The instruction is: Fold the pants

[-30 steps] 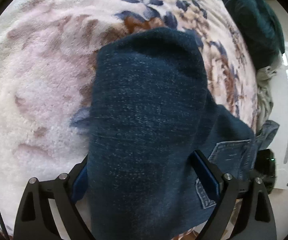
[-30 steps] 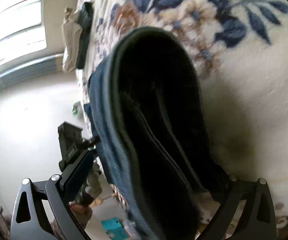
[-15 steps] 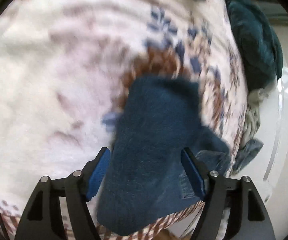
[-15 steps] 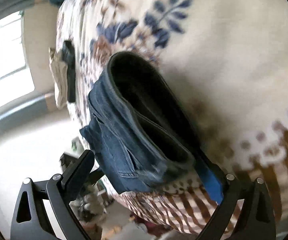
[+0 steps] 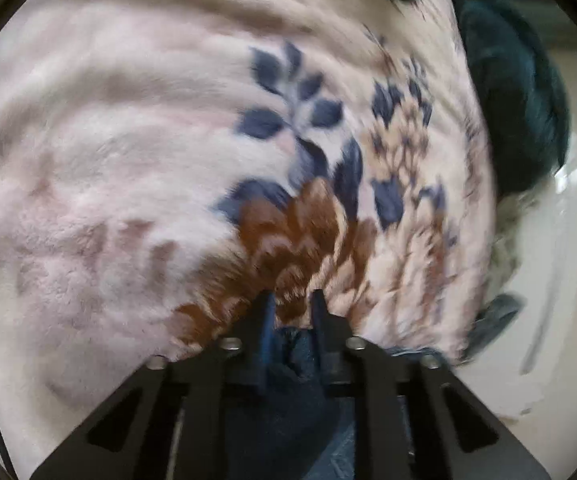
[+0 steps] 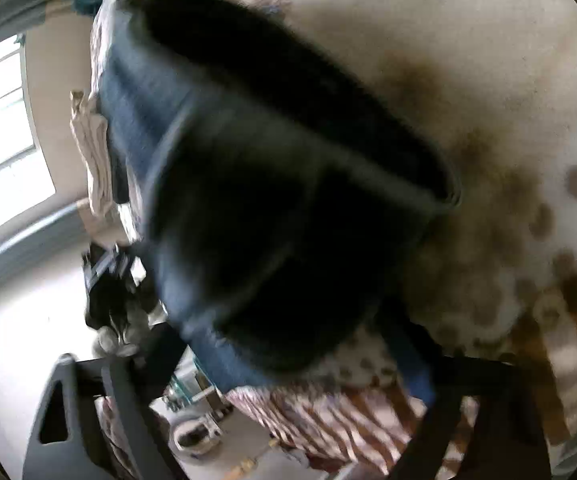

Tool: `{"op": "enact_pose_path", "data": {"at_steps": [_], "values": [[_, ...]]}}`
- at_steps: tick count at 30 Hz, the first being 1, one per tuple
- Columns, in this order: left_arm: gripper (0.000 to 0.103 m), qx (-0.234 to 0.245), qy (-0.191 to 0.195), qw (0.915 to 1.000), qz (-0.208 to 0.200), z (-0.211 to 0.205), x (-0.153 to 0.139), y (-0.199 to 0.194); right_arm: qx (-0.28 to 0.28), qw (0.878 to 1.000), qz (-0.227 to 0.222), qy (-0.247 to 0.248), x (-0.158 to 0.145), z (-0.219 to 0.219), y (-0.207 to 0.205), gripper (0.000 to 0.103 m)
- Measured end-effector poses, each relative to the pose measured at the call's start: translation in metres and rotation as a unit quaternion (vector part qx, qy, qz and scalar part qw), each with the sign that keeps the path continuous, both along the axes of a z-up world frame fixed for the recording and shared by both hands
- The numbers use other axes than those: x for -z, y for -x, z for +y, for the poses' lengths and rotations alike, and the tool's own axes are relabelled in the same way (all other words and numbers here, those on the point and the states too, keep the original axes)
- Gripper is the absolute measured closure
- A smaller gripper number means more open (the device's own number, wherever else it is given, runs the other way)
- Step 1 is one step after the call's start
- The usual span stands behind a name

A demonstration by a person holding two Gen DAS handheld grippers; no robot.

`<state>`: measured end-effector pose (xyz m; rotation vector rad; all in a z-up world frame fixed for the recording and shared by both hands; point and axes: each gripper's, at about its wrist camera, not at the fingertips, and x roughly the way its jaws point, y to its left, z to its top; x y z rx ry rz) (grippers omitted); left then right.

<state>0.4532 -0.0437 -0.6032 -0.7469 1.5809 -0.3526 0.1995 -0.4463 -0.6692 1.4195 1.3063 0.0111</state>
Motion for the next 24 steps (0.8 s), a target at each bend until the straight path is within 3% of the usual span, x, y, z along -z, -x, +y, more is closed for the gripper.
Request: {"op": "enact_pose_path", "data": {"at_steps": [6,8,9,10,13,17,19,24], "values": [[0.09,-0.104,0.075,0.9915,0.023,0.044,0.014,0.006,0.035,0.999,-0.01,-0.022,0.012,-0.003,0.014,0.018],[0.066,-0.127,0.081,0.9885,0.01,0.059,0.0,0.008,0.029,0.999,-0.011,-0.022,0.01,-0.003,0.015,0.018],[0.038,-0.129,0.078,0.9886,-0.004,0.063,-0.008,0.012,0.025,0.999,-0.011,-0.021,0.011,-0.001,0.012,0.016],[0.021,-0.127,0.077,0.9886,-0.028,0.068,-0.021,0.019,0.02,0.999,-0.014,-0.021,0.011,0.0,0.011,0.015],[0.02,-0.1,0.079,0.9909,-0.043,0.06,-0.034,0.037,-0.008,0.999,-0.027,-0.015,0.015,0.007,-0.003,0.006],[0.02,-0.037,0.085,0.9956,-0.013,0.026,-0.018,0.069,0.017,0.999,-0.039,-0.03,0.026,0.01,-0.003,0.002],[0.02,-0.019,0.069,0.9974,-0.004,0.011,-0.007,0.081,0.027,0.998,-0.043,-0.033,0.027,0.01,-0.001,0.002],[0.02,0.028,0.016,0.9992,-0.025,-0.008,-0.007,0.08,0.081,0.994,-0.053,-0.043,0.027,0.012,0.008,0.002]]}}
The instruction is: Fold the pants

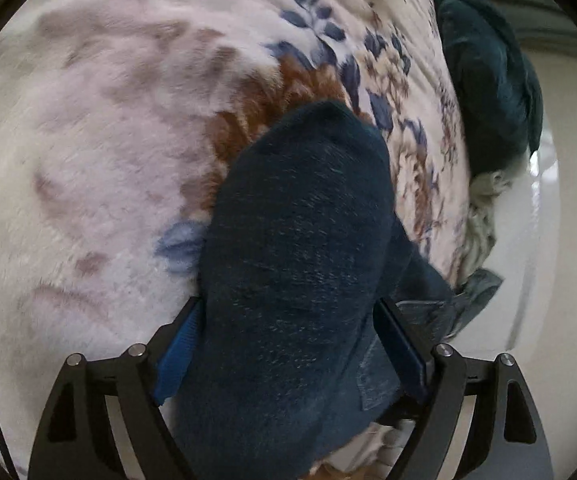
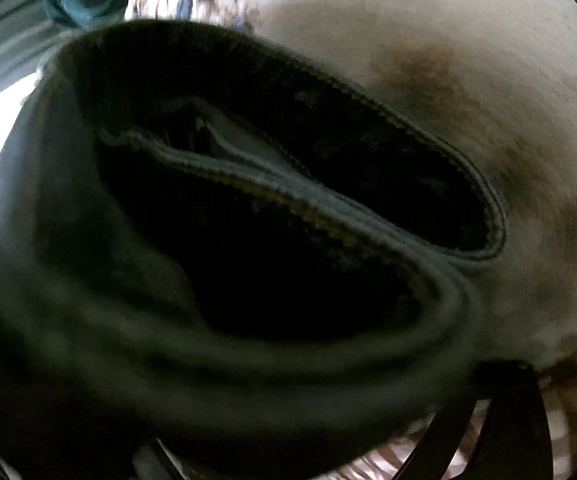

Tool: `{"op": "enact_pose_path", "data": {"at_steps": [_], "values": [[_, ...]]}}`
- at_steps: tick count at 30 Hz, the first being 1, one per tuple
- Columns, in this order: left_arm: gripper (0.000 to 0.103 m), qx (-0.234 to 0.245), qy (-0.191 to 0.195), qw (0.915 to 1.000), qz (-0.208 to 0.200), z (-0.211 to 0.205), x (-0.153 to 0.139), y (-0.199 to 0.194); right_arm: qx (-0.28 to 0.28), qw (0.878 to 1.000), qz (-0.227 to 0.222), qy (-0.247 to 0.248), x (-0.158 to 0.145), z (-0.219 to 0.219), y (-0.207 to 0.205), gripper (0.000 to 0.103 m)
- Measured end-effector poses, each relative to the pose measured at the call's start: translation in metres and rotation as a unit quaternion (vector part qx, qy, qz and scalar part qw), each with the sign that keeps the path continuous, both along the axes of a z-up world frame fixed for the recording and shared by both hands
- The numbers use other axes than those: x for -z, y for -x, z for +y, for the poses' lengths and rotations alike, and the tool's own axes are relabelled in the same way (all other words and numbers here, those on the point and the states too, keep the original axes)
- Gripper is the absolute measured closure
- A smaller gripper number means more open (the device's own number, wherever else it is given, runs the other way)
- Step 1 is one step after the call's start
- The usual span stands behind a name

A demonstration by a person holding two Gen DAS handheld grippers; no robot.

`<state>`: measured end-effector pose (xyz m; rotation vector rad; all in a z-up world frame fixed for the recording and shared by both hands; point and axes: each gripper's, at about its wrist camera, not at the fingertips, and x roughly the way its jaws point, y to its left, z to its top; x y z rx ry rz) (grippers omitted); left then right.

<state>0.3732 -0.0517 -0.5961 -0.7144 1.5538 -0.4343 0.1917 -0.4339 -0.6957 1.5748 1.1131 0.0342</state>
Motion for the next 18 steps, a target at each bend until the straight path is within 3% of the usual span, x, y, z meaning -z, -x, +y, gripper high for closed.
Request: {"op": "enact_pose_path", "data": {"at_steps": [2,4,6,11,18], "values": [[0.025,0.019,-0.022,0.9995,-0.015,-0.008,-0.004,0.0,0.001,1.0,-0.007,0.025,-0.011,0.008,-0.003,0.004],[0.052,0.047,-0.05,0.997,-0.036,-0.016,-0.01,0.002,-0.016,0.998,-0.011,0.055,-0.021,0.017,-0.007,0.02],[0.061,0.049,-0.048,0.9966,-0.046,-0.015,-0.017,0.004,-0.009,0.998,-0.008,0.06,-0.023,0.021,-0.007,0.033],[0.068,0.054,-0.07,0.9939,-0.065,-0.026,-0.034,0.006,-0.009,0.997,-0.011,0.074,-0.03,0.024,-0.011,0.049],[0.072,0.051,-0.062,0.9906,-0.11,-0.025,-0.08,-0.006,-0.043,0.99,-0.055,0.121,-0.09,0.042,-0.032,0.052]]}}
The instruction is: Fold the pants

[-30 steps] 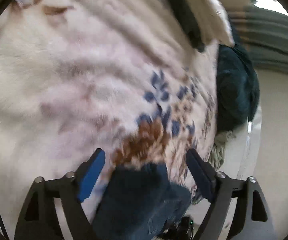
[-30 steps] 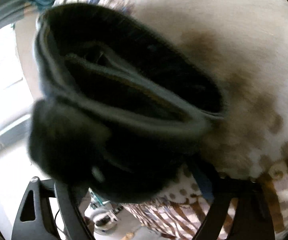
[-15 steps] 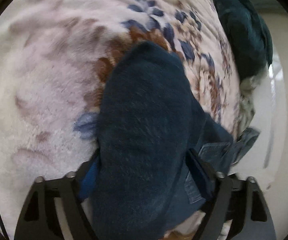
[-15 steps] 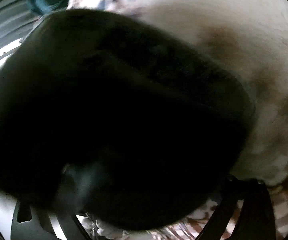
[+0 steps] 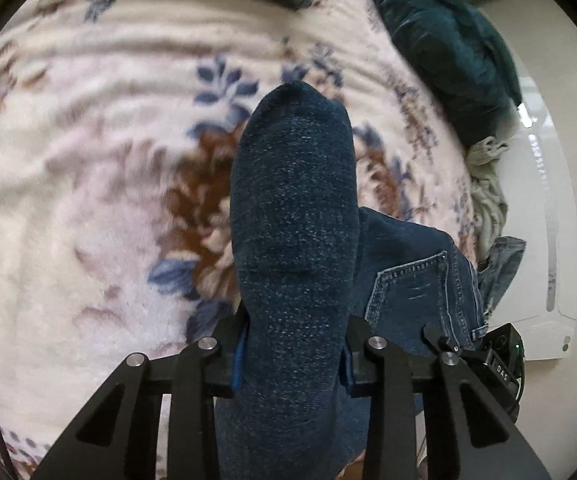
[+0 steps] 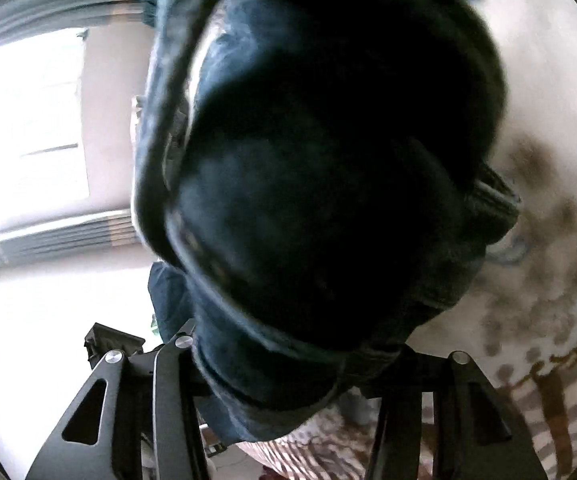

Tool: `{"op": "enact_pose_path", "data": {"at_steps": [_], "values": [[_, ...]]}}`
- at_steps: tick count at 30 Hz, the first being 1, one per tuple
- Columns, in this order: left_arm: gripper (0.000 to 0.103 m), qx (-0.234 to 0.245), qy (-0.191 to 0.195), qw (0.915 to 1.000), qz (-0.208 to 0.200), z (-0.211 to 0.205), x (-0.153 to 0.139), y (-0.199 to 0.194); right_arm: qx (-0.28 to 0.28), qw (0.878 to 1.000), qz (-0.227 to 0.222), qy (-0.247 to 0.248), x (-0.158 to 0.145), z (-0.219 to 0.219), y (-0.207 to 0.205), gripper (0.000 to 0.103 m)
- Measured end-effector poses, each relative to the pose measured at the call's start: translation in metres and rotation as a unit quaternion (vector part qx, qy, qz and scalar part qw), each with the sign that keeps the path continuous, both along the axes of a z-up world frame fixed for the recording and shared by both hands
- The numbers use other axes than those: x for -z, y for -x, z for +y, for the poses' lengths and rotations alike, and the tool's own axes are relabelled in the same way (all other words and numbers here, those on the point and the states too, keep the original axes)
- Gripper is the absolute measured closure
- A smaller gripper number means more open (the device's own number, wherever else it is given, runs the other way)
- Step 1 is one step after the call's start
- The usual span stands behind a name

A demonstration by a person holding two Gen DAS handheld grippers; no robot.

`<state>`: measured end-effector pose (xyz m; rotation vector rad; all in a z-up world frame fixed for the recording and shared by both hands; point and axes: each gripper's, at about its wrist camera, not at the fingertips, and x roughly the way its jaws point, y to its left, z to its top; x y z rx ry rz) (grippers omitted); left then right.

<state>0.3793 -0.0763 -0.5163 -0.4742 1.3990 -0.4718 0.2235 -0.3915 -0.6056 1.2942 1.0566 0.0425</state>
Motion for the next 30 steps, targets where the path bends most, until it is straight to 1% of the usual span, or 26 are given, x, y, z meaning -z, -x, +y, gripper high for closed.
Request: {"op": "enact_pose_path", "data": {"at_steps": [3,5,7,9,10,11,12,13,14,16,19,21,23,24,26,28,30], "values": [[0.072,-0.001,0.016,0.9998,-0.011,0.007,-0.016,-0.014,-0.001,1.0,-0.02,0.013,-0.024,0.008,-0.014,0.053],[0.072,-0.002,0.031,0.9993,-0.02,0.015,-0.031,-0.032,-0.002,0.999,-0.033,0.018,-0.04,0.014,-0.028,0.053],[0.072,0.0,0.033,0.9991,-0.027,0.023,-0.042,-0.049,-0.001,0.999,-0.045,0.027,-0.058,0.022,-0.047,0.053],[0.072,-0.008,0.039,0.999,-0.019,0.032,-0.054,-0.077,0.001,0.998,-0.052,0.04,-0.077,0.035,-0.071,0.053],[0.072,-0.008,0.039,0.999,-0.019,0.037,-0.064,-0.097,0.001,0.998,-0.056,0.041,-0.086,0.043,-0.086,0.053],[0.072,-0.005,0.037,0.999,-0.023,0.04,-0.071,-0.108,0.004,0.997,-0.058,0.046,-0.094,0.051,-0.101,0.053],[0.072,-0.002,0.033,0.9989,-0.033,0.046,-0.084,-0.131,0.009,0.997,-0.061,0.045,-0.101,0.059,-0.113,0.053],[0.072,0.003,0.032,0.9988,-0.038,0.05,-0.091,-0.142,0.014,0.997,-0.066,0.039,-0.107,0.067,-0.127,0.053],[0.072,0.007,0.028,0.9983,-0.05,0.057,-0.103,-0.167,0.019,0.996,-0.072,0.04,-0.115,0.076,-0.144,0.053],[0.072,0.012,0.024,0.9975,-0.065,0.071,-0.12,-0.204,0.026,0.995,-0.089,0.033,-0.127,0.093,-0.183,0.053],[0.072,0.014,0.015,0.996,-0.087,0.09,-0.139,-0.256,0.031,0.993,-0.111,0.028,-0.14,0.116,-0.247,0.053],[0.072,0.009,0.008,0.9948,-0.101,0.105,-0.147,-0.3,0.029,0.991,-0.127,0.026,-0.146,0.133,-0.297,0.053],[0.072,0.005,-0.001,0.9934,-0.115,0.119,-0.151,-0.339,0.022,0.989,-0.143,0.023,-0.147,0.15,-0.348,0.053],[0.072,0.004,-0.005,0.9926,-0.121,0.126,-0.151,-0.36,0.02,0.988,-0.149,0.019,-0.145,0.156,-0.367,0.053],[0.072,0.0,-0.002,0.9921,-0.126,0.133,-0.145,-0.388,0.014,0.987,-0.16,0.019,-0.138,0.168,-0.409,0.053],[0.072,-0.002,0.007,0.9931,-0.117,0.143,-0.125,-0.426,0.014,0.986,-0.164,0.017,-0.126,0.177,-0.446,0.053],[0.072,0.001,0.009,0.9943,-0.106,0.149,-0.103,-0.449,0.014,0.987,-0.162,0.014,-0.104,0.191,-0.484,0.053]]}}
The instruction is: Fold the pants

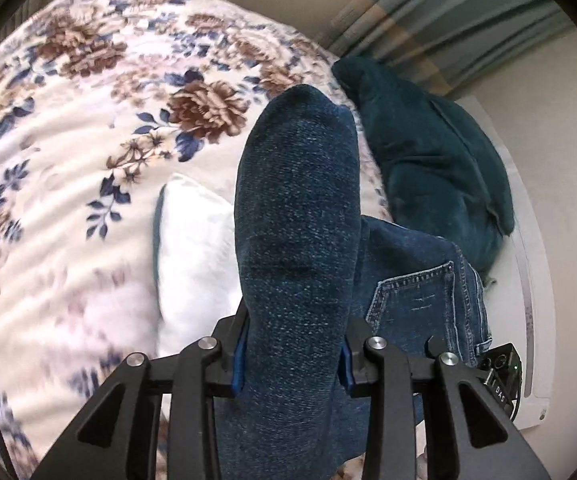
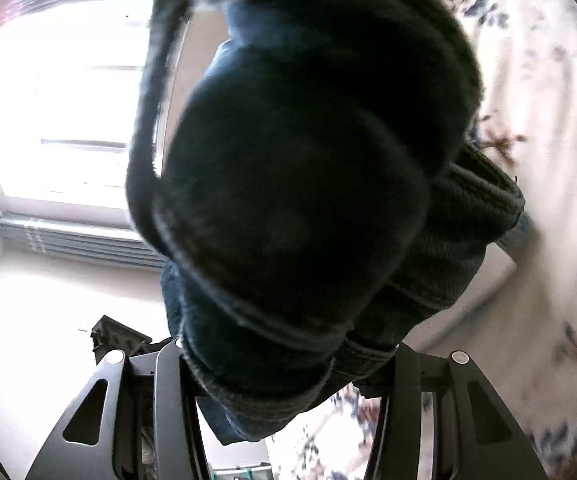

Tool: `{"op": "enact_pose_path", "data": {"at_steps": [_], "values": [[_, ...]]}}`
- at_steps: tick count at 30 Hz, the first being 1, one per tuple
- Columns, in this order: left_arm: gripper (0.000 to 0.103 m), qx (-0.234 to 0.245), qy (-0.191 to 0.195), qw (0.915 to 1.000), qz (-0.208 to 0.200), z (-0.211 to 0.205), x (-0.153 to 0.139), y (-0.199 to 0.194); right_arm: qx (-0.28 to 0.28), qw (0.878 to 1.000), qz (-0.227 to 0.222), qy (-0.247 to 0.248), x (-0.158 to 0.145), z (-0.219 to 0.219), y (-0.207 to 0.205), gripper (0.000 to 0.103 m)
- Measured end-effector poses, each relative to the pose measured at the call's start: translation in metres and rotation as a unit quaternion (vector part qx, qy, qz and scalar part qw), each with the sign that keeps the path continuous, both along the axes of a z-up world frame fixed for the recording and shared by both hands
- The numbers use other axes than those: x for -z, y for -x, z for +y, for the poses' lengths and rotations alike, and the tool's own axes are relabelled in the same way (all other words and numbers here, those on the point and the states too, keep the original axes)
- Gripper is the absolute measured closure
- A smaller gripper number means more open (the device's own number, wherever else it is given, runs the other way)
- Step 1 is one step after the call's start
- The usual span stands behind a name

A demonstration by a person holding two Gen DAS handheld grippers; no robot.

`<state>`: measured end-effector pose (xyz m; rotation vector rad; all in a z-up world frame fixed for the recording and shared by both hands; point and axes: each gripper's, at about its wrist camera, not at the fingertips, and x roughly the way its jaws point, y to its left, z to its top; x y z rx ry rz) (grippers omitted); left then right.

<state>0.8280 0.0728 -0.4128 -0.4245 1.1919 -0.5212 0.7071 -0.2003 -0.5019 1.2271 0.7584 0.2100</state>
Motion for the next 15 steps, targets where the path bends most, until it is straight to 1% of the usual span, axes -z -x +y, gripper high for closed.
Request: {"op": "enact_pose_path", "data": {"at_steps": [1,2,3,5,7,9,11,12,13,14,15], "values": [[0.072,0.0,0.0,1.0,0.007,0.005,0.013,-0.012,-0.001,1.0,0.003,0.0,0.009,-0.006,-0.011,0.053],[0.072,0.0,0.0,0.9999,0.015,0.008,0.027,-0.021,-0.005,1.0,0.01,0.003,0.024,-0.003,-0.024,0.053],[0.072,0.0,-0.007,0.9996,0.027,0.01,0.048,-0.03,-0.005,1.0,0.016,0.0,0.033,0.006,-0.023,0.053],[0.071,-0.004,-0.017,0.9988,0.046,0.019,0.074,-0.043,-0.002,0.999,0.039,-0.007,0.062,0.007,-0.038,0.053],[0.069,-0.013,-0.009,0.9981,0.06,0.023,0.091,-0.047,-0.004,0.999,0.05,-0.004,0.081,0.015,-0.032,0.053],[0.066,-0.021,-0.001,0.997,0.074,0.027,0.107,-0.05,-0.003,0.998,0.058,0.003,0.092,0.019,-0.032,0.053],[0.066,-0.025,0.002,0.9968,0.076,0.029,0.113,-0.048,-0.004,0.998,0.061,0.008,0.096,0.021,-0.034,0.052],[0.063,-0.026,-0.007,0.9969,0.073,0.027,0.11,-0.045,-0.01,0.998,0.066,0.007,0.093,0.025,-0.033,0.051],[0.059,-0.027,-0.018,0.9969,0.072,0.025,0.104,-0.042,-0.017,0.997,0.072,0.006,0.093,0.027,-0.035,0.049],[0.058,-0.034,-0.029,0.9965,0.071,0.024,0.095,-0.036,-0.023,0.997,0.077,0.007,0.09,0.026,-0.038,0.043],[0.056,-0.039,-0.042,0.9961,0.067,0.022,0.084,-0.029,-0.034,0.996,0.086,0.012,0.085,0.027,-0.041,0.034]]}}
